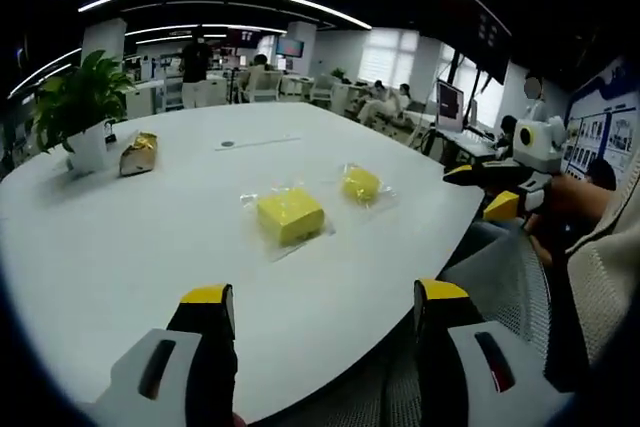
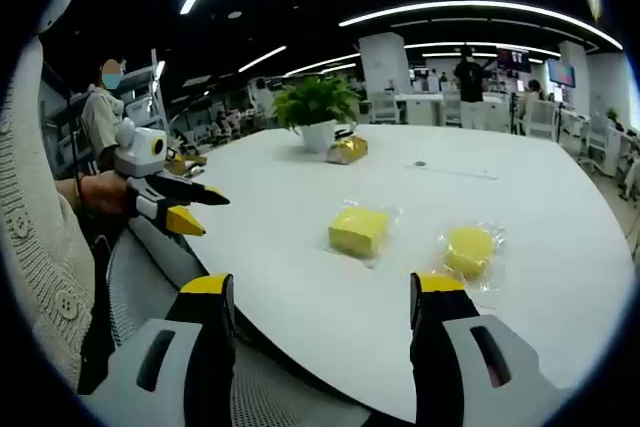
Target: Compare the silicone blocks by pressing each to a similar depth, holding the contact briefly, and releasing to observe deformation and rebound differences across the visible hardness samples.
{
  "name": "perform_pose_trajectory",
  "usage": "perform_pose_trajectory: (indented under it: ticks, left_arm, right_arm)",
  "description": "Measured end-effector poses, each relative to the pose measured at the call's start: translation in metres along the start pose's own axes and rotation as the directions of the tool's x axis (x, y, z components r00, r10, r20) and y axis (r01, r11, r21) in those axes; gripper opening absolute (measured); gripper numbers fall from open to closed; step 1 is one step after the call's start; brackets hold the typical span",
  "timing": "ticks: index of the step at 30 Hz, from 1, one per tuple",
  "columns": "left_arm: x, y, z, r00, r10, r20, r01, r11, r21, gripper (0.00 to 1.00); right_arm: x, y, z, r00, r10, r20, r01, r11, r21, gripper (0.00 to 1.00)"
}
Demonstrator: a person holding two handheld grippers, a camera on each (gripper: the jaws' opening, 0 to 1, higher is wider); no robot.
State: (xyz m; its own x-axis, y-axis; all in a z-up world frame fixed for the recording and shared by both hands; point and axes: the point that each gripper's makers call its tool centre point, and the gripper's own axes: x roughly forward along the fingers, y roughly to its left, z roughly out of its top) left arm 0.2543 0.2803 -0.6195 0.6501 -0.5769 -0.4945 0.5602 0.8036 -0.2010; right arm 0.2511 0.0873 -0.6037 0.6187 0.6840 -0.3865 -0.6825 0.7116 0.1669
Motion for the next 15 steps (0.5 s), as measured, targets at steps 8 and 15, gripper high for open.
perform_pose_trajectory:
  ticks: [8,15]
  left_arm:
    - [-0.001,0.000,0.000,1.000,0.004,0.002,-0.004,1.000,-0.005,0.73]
    - [-0.001,-0.002,-0.004,1.000,-0.002,-0.011,0.001,1.000,-0.007,0.73]
  right_arm:
    - [0.000,0.000,0.001,1.000,0.003,0.001,-0.003,1.000,0.003,0.66]
    - [-0.002,0.003,0.030,0.997,0.012,0.070,-0.013,1.000,0.006,0.66]
